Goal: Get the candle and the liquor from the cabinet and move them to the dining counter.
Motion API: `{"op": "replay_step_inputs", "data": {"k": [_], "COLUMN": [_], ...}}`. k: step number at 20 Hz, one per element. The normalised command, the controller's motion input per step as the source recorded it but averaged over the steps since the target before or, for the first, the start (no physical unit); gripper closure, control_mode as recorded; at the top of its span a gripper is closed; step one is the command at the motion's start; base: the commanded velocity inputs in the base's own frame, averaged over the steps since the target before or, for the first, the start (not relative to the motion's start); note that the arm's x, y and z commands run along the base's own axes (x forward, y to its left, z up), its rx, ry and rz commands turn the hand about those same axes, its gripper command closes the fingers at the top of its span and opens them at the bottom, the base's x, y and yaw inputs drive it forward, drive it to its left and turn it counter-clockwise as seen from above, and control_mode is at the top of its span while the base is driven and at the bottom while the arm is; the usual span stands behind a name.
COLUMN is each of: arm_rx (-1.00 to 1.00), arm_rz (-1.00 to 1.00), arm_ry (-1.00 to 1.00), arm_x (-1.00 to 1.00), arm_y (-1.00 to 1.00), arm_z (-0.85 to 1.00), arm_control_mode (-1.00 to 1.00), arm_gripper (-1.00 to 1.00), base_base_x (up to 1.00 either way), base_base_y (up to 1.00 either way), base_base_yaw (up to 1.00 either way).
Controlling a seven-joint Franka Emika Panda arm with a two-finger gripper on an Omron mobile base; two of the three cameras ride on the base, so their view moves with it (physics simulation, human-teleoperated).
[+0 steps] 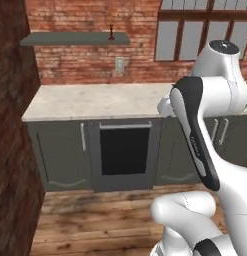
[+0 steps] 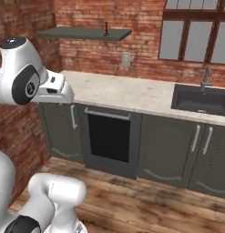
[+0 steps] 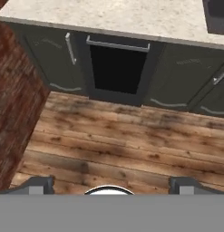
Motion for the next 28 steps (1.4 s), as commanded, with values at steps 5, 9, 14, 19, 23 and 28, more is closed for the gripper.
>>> {"op": "replay_step_inputs", "data": {"k": [5, 9, 14, 19, 23, 28], "arm_rx": [0.00, 0.00, 0.00, 0.00, 0.00, 0.00], "arm_rz": [0.00, 0.00, 0.00, 0.00, 0.00, 0.00], "arm_ry": [0.00, 0.00, 0.00, 0.00, 0.00, 0.00], "arm_x": [0.00, 0.00, 0.00, 0.00, 0.00, 0.00], "arm_y": [0.00, 0.00, 0.00, 0.00, 0.00, 0.00], "arm_z": [0.00, 0.00, 0.00, 0.00, 0.00, 0.00], "arm_control_mode": [1.00, 1.00, 1.00, 1.00, 1.00, 1.00], "arm_gripper": [-1.00, -1.00, -1.00, -1.00, -1.00, -1.00], "base_base_x": [0.97, 0.72, 0.58, 0.57, 0.81, 0.77], "base_base_y": [0.03, 0.37, 0.76, 0.68, 0.11, -0.08], "base_base_yaw": [-0.50, -0.30, -0.05, 0.07, 0.12, 0.22]}}
